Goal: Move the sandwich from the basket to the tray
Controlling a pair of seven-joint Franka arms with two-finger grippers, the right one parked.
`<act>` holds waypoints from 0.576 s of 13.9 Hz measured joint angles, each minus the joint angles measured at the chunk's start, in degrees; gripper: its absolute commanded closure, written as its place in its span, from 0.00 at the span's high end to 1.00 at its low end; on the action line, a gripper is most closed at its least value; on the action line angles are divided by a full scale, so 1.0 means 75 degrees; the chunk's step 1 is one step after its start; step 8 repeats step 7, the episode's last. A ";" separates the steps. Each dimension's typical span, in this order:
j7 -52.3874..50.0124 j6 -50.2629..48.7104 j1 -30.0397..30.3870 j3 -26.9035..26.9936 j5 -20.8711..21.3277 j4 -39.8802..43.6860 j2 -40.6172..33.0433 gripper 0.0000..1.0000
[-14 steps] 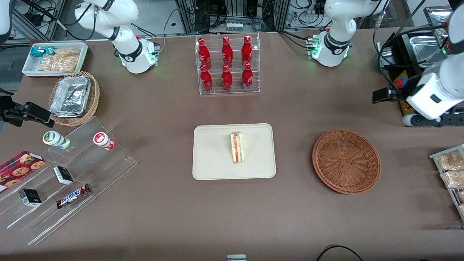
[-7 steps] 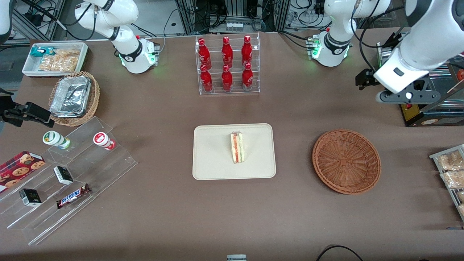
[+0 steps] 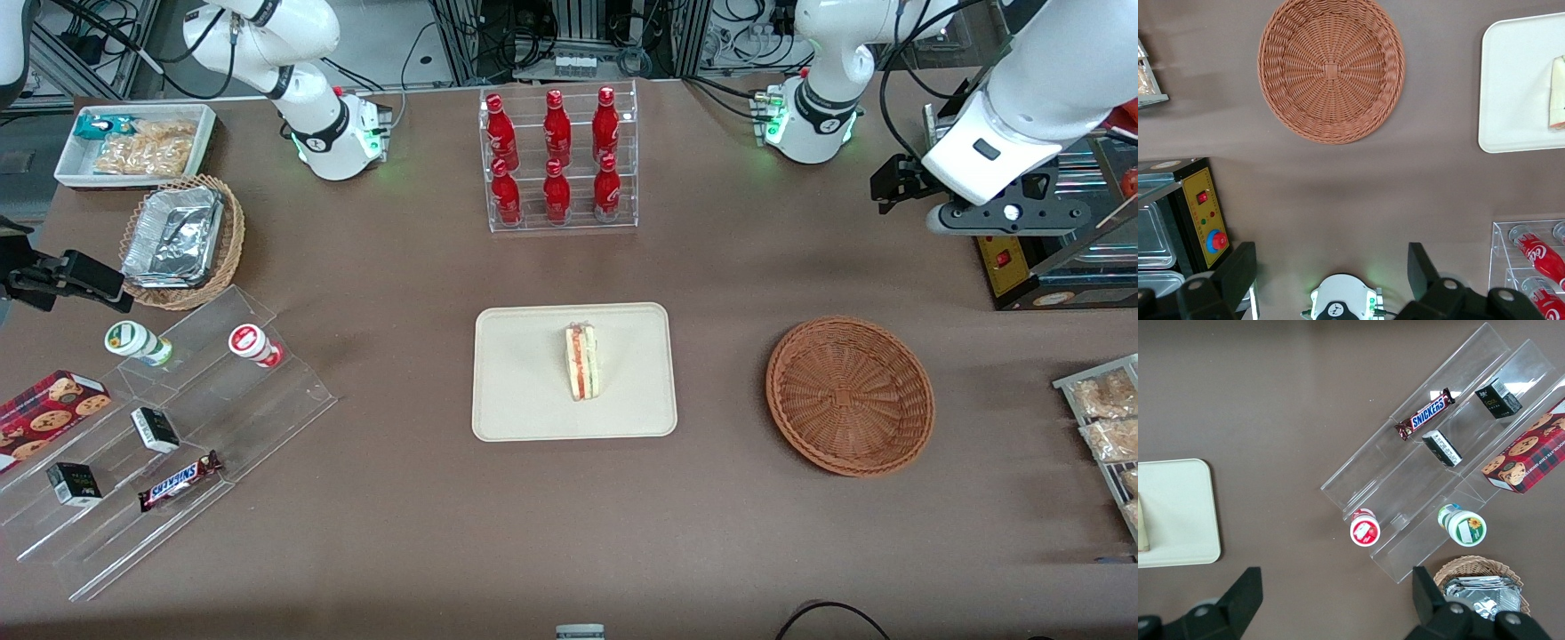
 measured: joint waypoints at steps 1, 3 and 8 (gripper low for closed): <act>-0.0002 0.0004 0.0000 0.0008 -0.0004 0.0023 0.0004 1.00; -0.0002 0.0005 0.0000 0.0028 -0.0007 0.0108 0.0031 1.00; -0.0002 0.0004 0.0000 0.0039 -0.0012 0.0165 0.0063 1.00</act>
